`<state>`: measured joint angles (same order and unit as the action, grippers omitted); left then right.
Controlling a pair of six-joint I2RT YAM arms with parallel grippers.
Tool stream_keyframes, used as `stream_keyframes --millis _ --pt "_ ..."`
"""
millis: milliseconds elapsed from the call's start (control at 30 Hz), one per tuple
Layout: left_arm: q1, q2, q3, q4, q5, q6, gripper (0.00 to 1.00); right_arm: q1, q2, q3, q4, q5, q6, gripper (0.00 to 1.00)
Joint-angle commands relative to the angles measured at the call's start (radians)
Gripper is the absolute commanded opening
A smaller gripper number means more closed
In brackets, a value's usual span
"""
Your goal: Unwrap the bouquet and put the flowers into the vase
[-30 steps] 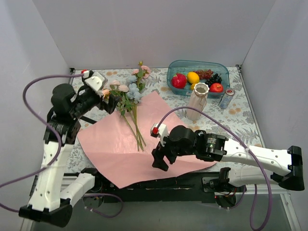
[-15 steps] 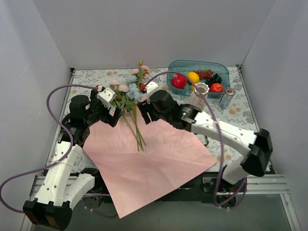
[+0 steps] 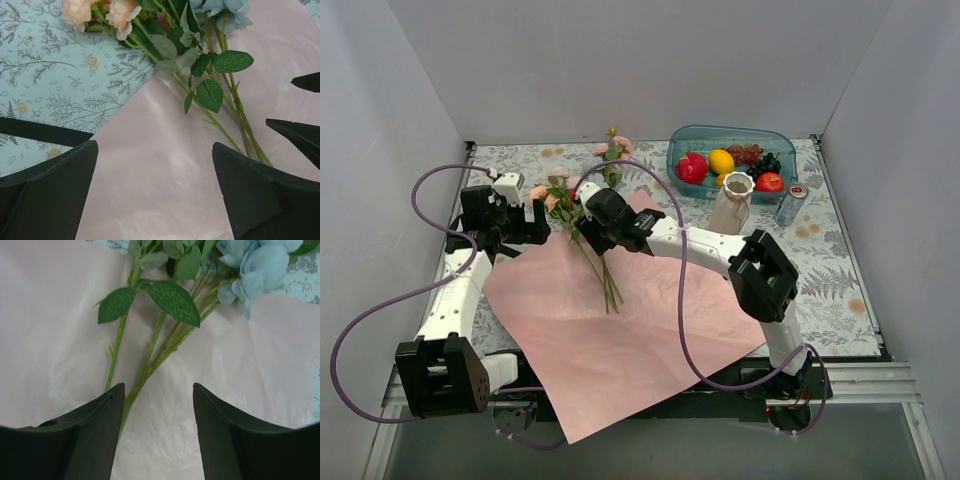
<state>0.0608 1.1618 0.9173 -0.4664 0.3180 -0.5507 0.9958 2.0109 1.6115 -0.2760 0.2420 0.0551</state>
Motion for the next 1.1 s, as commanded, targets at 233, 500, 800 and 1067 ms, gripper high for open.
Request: stream_keyframes --millis 233,500,800,1067 --pt "0.092 0.070 0.051 0.009 0.096 -0.040 0.98 -0.028 0.150 0.188 0.098 -0.033 -0.012 0.56" --pt "0.111 0.088 0.064 0.014 0.139 0.020 0.98 -0.043 0.227 0.208 0.100 -0.049 -0.014 0.49" --pt "0.112 0.219 0.121 0.014 0.164 0.014 0.98 -0.048 0.259 0.251 0.077 -0.067 -0.002 0.48" --pt "0.125 0.269 0.124 0.031 0.164 0.011 0.98 -0.043 0.256 0.226 0.072 -0.061 0.000 0.44"
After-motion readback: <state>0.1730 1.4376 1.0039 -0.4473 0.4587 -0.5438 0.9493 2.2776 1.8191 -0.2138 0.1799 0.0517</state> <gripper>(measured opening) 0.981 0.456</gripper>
